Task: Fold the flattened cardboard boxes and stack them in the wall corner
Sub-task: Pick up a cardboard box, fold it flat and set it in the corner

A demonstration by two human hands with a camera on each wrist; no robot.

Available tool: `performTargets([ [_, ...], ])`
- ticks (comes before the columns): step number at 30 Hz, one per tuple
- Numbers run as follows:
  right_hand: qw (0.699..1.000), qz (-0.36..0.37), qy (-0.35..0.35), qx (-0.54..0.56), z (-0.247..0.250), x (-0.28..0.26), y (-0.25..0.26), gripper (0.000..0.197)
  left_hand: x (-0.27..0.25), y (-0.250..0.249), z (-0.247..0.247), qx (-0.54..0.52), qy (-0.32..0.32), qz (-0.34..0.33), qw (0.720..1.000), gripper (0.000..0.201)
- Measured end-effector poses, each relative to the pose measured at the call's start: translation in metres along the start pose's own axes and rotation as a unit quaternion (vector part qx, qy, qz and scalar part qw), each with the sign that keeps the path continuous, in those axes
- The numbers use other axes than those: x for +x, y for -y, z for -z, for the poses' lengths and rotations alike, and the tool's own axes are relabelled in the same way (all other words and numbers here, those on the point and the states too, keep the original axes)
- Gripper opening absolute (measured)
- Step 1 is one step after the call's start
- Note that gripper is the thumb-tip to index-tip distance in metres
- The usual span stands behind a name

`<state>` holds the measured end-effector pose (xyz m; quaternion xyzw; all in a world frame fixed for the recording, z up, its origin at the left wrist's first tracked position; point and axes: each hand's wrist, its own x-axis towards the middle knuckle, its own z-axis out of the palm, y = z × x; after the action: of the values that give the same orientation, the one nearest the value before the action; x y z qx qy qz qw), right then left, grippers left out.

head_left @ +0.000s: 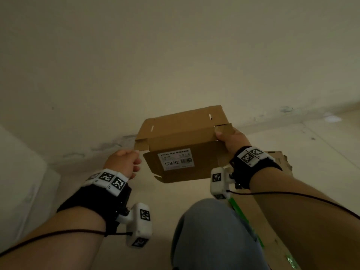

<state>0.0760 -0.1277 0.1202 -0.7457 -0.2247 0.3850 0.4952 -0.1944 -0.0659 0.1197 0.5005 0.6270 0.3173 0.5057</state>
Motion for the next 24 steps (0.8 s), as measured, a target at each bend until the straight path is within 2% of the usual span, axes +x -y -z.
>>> performTargets([
  [2,0.999,0.019,0.021,0.026,-0.017,-0.01,0.017,0.024,-0.009,-0.001,0.014,-0.021,-0.006,0.009,1.0,0.011],
  [5,0.995,0.055,0.059,0.058,-0.044,-0.031,0.041,0.042,-0.024,-0.003,0.036,-0.06,-0.011,0.024,0.998,0.012],
  [9,0.987,0.085,0.107,0.09,-0.086,-0.067,0.066,0.027,-0.04,-0.005,0.065,-0.101,-0.02,0.034,0.994,0.017],
  [15,0.975,0.102,0.168,0.104,-0.143,-0.097,0.07,0.027,-0.043,0.0,0.105,-0.144,-0.049,0.052,0.987,0.042],
  [20,0.962,0.082,0.237,0.111,-0.184,-0.107,0.047,0.022,-0.034,0.011,0.132,-0.303,-0.053,0.081,0.948,0.071],
  [24,0.953,0.081,0.281,0.083,-0.21,-0.109,0.032,0.025,-0.022,0.026,0.142,-0.382,-0.06,0.093,0.918,0.072],
])
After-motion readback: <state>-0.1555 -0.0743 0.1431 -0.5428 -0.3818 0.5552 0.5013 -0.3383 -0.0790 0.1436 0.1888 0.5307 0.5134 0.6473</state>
